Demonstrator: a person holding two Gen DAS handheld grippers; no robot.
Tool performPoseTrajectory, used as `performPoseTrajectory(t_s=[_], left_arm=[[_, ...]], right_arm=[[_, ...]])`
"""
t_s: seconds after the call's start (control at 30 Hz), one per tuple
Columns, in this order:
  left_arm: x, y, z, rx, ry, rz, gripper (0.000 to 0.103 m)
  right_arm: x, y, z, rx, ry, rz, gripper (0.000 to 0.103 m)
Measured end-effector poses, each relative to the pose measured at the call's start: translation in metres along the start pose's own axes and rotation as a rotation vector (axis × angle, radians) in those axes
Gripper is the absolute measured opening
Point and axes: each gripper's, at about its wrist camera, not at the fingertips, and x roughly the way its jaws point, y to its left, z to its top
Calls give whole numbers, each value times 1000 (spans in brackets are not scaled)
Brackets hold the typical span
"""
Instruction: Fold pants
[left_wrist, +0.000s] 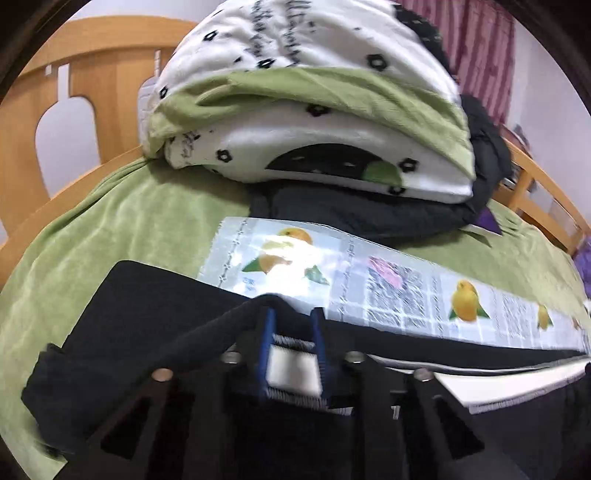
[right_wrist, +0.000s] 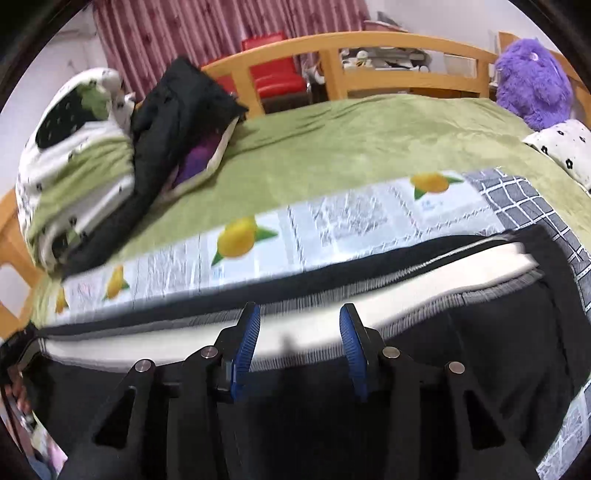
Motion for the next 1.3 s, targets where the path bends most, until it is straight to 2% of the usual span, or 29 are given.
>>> performPoseTrajectory(t_s=[0.03, 0.07, 0.1, 0.13, 0.2, 0.27, 0.4, 0.5, 0.57, 0.7, 0.8, 0.9, 0.97, 1.03, 1.1, 1.13, 1.2, 1.3], left_arm=[[-9, -1, -4, 23, -10, 0, 40], [-19, 0, -9, 46, -23, 5, 55], [-30, 1, -15, 65, -37, 13, 65], [-45, 5, -23, 79, -50, 20, 66], [-63, 13, -39, 101, -31, 13, 66], [-79, 27, -62, 85, 32, -14, 66], [-98, 58, -116, -16, 149, -103, 66], [-95, 74, -145, -109, 207, -151, 66], [-85, 80, -152, -178, 234, -172, 66], [-70, 81, -142, -259, 227, -230, 66], [-55, 81, -134, -301, 217, -233, 64], [-40, 76, -124, -317, 211, -226, 64], [-34, 73, -119, -319, 205, -209, 59], [-26, 71, -113, -312, 201, -159, 43], [-20, 69, -107, -307, 209, -123, 23], [-19, 68, -103, -302, 217, -116, 18], [-27, 67, -98, -297, 216, -112, 13], [-60, 65, -95, -252, 194, -147, 13]], right_arm=[[-9, 1, -9, -15, 0, -1, 45], [-17, 1, -18, -28, 4, -4, 46], [-29, -2, -30, -36, 7, -7, 47], [-38, -5, -39, -38, 10, -9, 47], [-60, -16, -65, -29, 24, -14, 53], [-76, -27, -88, -12, 44, -27, 56], [-101, -60, -139, 78, 86, -33, 56], [-101, -86, -165, 213, 129, 28, 56], [-104, -96, -170, 278, 109, 62, 56], [-97, -100, -162, 335, 107, 113, 56], [-80, -101, -150, 349, 118, 120, 56], [-60, -103, -136, 365, 92, 105, 56], [-47, -103, -126, 383, 69, 97, 56], [-37, -105, -119, 399, 54, 87, 52], [-30, -106, -110, 416, 51, 47, 24], [-29, -107, -108, 421, 49, 47, 21], [-44, -111, -107, 425, 30, 50, 12], [-81, -111, -107, 397, -7, 88, 10]])
